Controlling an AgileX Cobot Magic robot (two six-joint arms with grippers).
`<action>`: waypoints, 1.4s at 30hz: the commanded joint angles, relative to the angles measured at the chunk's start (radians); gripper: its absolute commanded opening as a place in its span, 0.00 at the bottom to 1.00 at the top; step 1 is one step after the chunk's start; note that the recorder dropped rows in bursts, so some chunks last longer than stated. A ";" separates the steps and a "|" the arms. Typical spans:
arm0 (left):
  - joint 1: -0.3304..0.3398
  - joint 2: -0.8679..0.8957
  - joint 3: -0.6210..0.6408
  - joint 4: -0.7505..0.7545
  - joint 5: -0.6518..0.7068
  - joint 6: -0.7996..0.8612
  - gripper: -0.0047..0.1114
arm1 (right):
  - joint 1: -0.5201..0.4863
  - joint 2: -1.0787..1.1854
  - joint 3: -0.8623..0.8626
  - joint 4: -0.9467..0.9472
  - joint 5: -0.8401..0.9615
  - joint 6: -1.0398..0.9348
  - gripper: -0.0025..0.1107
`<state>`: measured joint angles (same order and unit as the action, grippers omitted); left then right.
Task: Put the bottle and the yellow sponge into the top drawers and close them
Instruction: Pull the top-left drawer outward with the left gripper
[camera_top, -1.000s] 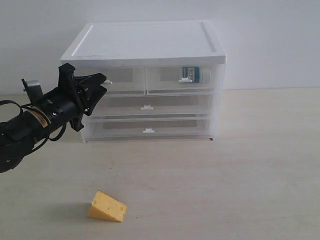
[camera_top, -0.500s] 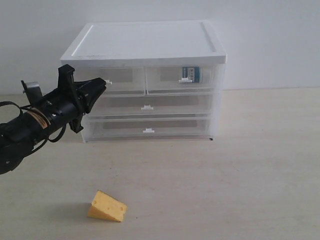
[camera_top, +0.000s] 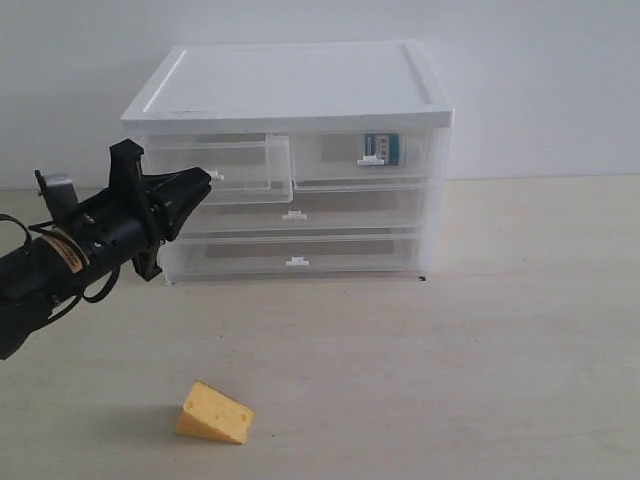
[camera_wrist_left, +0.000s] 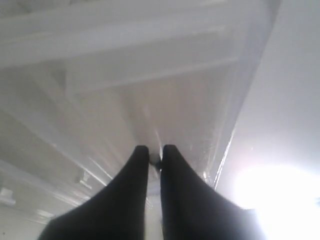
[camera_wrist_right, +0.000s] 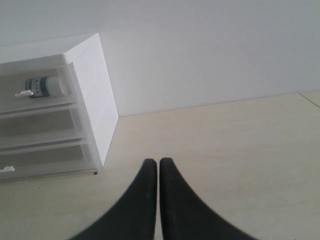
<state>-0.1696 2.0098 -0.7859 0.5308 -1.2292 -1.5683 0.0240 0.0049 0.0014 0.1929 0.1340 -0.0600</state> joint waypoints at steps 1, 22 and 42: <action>-0.006 -0.044 0.058 0.022 0.008 -0.002 0.08 | -0.004 -0.005 -0.001 0.002 -0.009 0.000 0.02; -0.006 -0.234 0.317 0.061 0.008 0.080 0.08 | -0.004 -0.005 -0.001 0.002 -0.002 0.000 0.02; -0.006 -0.282 0.402 0.117 0.008 0.117 0.09 | -0.004 -0.005 -0.001 0.002 0.002 0.003 0.02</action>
<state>-0.1696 1.7374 -0.3917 0.6282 -1.2187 -1.4682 0.0240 0.0049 0.0014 0.1972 0.1340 -0.0593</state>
